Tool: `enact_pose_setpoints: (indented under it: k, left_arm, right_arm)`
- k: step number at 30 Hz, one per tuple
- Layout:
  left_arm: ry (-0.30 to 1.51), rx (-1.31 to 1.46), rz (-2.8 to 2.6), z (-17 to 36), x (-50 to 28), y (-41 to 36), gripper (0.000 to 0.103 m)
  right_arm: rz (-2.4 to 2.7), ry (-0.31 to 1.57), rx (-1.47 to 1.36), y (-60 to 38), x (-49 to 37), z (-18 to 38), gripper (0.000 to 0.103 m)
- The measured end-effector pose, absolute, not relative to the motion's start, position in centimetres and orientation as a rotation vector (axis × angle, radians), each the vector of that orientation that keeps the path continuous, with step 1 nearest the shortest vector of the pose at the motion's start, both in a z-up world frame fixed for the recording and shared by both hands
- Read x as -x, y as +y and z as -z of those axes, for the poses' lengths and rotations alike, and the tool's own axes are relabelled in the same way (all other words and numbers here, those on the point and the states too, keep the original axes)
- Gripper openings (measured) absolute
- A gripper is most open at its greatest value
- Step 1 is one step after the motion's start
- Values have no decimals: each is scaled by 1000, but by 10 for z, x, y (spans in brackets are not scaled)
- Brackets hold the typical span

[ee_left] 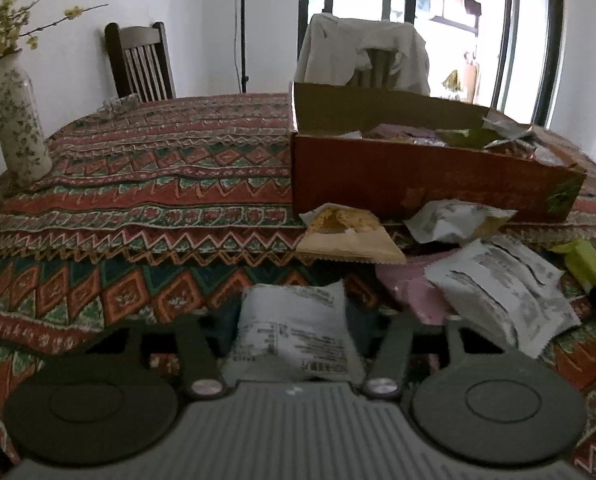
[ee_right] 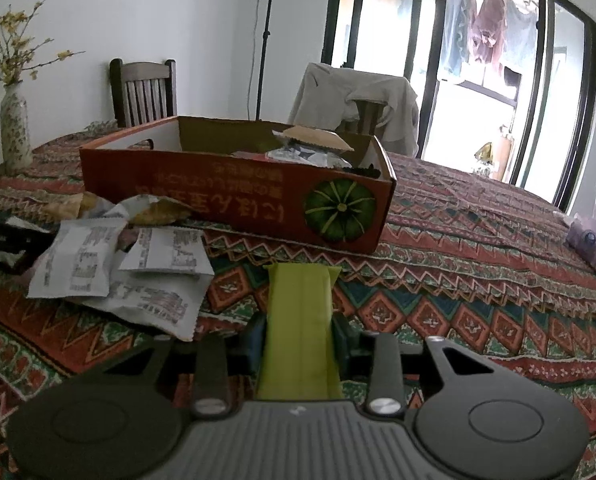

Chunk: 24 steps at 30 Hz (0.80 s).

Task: Organize snacks
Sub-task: 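Grasp a white printed wrapper with the left tool while the right tool holds the green packet, then carry both items over the cardboard box and open both tools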

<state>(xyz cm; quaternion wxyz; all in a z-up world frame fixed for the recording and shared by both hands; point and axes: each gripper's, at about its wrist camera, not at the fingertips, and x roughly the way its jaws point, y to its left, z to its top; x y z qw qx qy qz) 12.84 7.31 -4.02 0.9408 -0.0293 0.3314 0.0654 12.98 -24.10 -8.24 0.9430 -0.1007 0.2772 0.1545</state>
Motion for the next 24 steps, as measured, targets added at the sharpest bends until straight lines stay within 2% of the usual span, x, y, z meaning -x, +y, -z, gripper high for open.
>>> enact_pose_setpoints:
  k: [12,24]
  left_arm:
    - [521,102,-151,1,-100,79,53]
    - [427,117,-71,-37,-139,51,53]
  right_arm:
    - [-316,471,191,-241,-120,68,34]
    - [-358,321,167,-215,-146,13,34]
